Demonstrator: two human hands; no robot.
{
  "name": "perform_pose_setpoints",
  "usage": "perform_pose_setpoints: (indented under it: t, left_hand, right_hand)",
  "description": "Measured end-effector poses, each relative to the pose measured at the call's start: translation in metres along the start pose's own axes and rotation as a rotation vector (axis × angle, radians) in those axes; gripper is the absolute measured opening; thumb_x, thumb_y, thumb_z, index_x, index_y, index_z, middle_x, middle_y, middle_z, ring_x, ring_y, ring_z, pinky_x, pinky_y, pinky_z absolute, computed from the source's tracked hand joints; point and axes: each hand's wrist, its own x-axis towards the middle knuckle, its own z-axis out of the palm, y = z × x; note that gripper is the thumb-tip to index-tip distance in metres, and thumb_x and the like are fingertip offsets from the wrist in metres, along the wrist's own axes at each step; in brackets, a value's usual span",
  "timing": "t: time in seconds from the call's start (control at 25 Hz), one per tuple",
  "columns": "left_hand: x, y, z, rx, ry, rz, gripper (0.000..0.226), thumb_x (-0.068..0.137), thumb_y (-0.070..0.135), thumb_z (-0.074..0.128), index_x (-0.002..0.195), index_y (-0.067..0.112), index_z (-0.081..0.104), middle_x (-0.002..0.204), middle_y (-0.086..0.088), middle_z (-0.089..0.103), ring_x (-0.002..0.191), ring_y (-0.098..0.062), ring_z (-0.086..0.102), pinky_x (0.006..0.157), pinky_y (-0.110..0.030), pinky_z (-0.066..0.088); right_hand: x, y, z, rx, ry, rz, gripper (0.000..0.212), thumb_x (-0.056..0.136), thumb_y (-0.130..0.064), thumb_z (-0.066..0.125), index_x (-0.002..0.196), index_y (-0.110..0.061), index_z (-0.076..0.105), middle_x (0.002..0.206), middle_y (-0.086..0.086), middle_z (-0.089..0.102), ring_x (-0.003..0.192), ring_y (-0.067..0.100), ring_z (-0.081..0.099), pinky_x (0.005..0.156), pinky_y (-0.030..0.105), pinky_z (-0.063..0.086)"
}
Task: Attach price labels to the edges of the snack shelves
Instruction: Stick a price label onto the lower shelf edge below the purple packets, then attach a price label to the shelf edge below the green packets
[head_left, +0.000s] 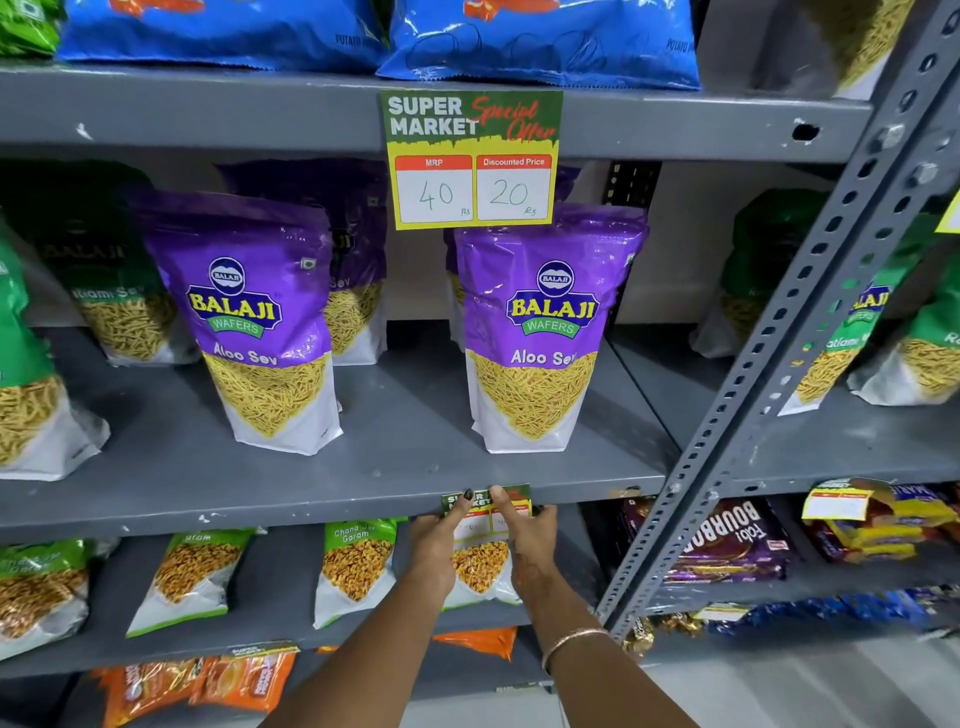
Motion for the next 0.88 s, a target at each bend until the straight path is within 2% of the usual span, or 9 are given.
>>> perform_pose_setpoints:
  t: [0.2, 0.32, 0.44, 0.52, 0.64, 0.72, 0.76, 0.84, 0.88]
  left_hand:
    - [0.006, -0.004, -0.009, 0.002, -0.096, -0.036, 0.019, 0.079, 0.020, 0.067, 0.088, 0.004, 0.069, 0.081, -0.011, 0.071, 0.099, -0.035, 0.062, 0.102, -0.048, 0.043]
    - [0.007, -0.004, -0.009, 0.014, -0.065, -0.048, 0.024, 0.077, 0.030, 0.069, 0.085, 0.007, 0.069, 0.098, -0.018, 0.071, 0.105, -0.037, 0.063, 0.104, -0.050, 0.042]
    - [-0.011, 0.008, -0.013, 0.047, -0.091, -0.055, 0.033, 0.080, 0.033, 0.065, 0.096, 0.003, 0.064, 0.119, -0.010, 0.064, 0.111, -0.027, 0.057, 0.109, -0.044, 0.035]
    - [-0.024, 0.020, -0.036, 0.082, -0.131, -0.103, 0.041, 0.086, 0.032, 0.058, 0.118, 0.007, 0.056, 0.133, -0.006, 0.051, 0.128, -0.023, 0.042, 0.112, -0.040, 0.025]
    - [-0.032, 0.024, -0.114, 0.065, -0.046, -0.198, 0.059, 0.086, 0.042, 0.053, 0.135, 0.011, 0.042, 0.147, -0.004, 0.037, 0.138, -0.027, 0.030, 0.112, -0.042, 0.024]
    - [-0.041, 0.027, -0.170, 0.027, 0.046, -0.246, 0.045, 0.090, 0.040, 0.048, 0.127, 0.015, 0.047, 0.133, -0.006, 0.046, 0.121, -0.030, 0.044, 0.101, -0.040, 0.035]
    - [-0.046, 0.032, -0.203, 0.036, 0.110, -0.226, 0.036, 0.091, 0.038, 0.047, 0.113, 0.011, 0.052, 0.111, -0.009, 0.052, 0.099, -0.029, 0.050, 0.086, -0.036, 0.041]
    - [-0.057, 0.052, -0.270, 0.017, 0.318, -0.199, 0.035, 0.090, 0.037, 0.048, 0.081, 0.005, 0.054, 0.077, -0.010, 0.047, 0.069, -0.024, 0.046, 0.064, -0.031, 0.038]
    - [-0.055, 0.057, -0.301, 0.001, 0.354, -0.200, 0.035, 0.089, 0.039, 0.050, 0.076, 0.007, 0.053, 0.074, -0.010, 0.048, 0.070, -0.025, 0.049, 0.067, -0.034, 0.042]
  right_hand:
    - [0.013, 0.004, -0.017, -0.005, -0.067, 0.070, 0.040, 0.078, -0.010, 0.067, 0.114, 0.002, 0.055, 0.107, 0.020, 0.066, 0.074, 0.014, 0.070, 0.055, 0.018, 0.056]
    - [0.021, 0.005, -0.022, -0.095, -0.078, 0.072, 0.039, 0.080, -0.015, 0.066, 0.113, 0.004, 0.056, 0.109, 0.023, 0.066, 0.071, 0.011, 0.069, 0.055, 0.017, 0.055]
    - [0.011, 0.001, -0.030, -0.151, -0.080, 0.108, 0.045, 0.079, -0.020, 0.067, 0.114, 0.000, 0.049, 0.114, 0.013, 0.061, 0.089, 0.018, 0.063, 0.075, 0.027, 0.052]
    - [0.001, 0.012, -0.044, -0.274, -0.040, 0.154, 0.061, 0.072, -0.034, 0.074, 0.116, -0.008, 0.041, 0.115, 0.004, 0.054, 0.100, 0.022, 0.056, 0.089, 0.036, 0.046]
    - [-0.004, 0.057, -0.063, -0.607, 0.028, 0.231, 0.101, 0.052, -0.057, 0.079, 0.129, -0.006, 0.040, 0.134, 0.017, 0.050, 0.121, 0.034, 0.049, 0.102, 0.046, 0.042]
    - [-0.002, 0.095, -0.066, -0.826, -0.039, 0.348, 0.099, 0.053, -0.045, 0.082, 0.127, 0.009, 0.041, 0.131, 0.025, 0.052, 0.115, 0.034, 0.053, 0.095, 0.041, 0.045]
    - [-0.016, 0.098, -0.045, -0.893, -0.160, 0.379, 0.095, 0.051, -0.037, 0.084, 0.122, 0.012, 0.045, 0.127, 0.027, 0.055, 0.105, 0.029, 0.057, 0.086, 0.038, 0.049]
    - [-0.016, 0.134, -0.003, -1.018, -0.342, 0.332, 0.088, 0.053, -0.019, 0.086, 0.126, 0.006, 0.043, 0.122, 0.027, 0.057, 0.084, 0.015, 0.057, 0.061, 0.033, 0.051]
    - [-0.021, 0.145, 0.033, -1.038, -0.438, 0.272, 0.087, 0.052, -0.016, 0.087, 0.126, -0.004, 0.043, 0.114, 0.023, 0.059, 0.071, 0.006, 0.058, 0.051, 0.030, 0.050]
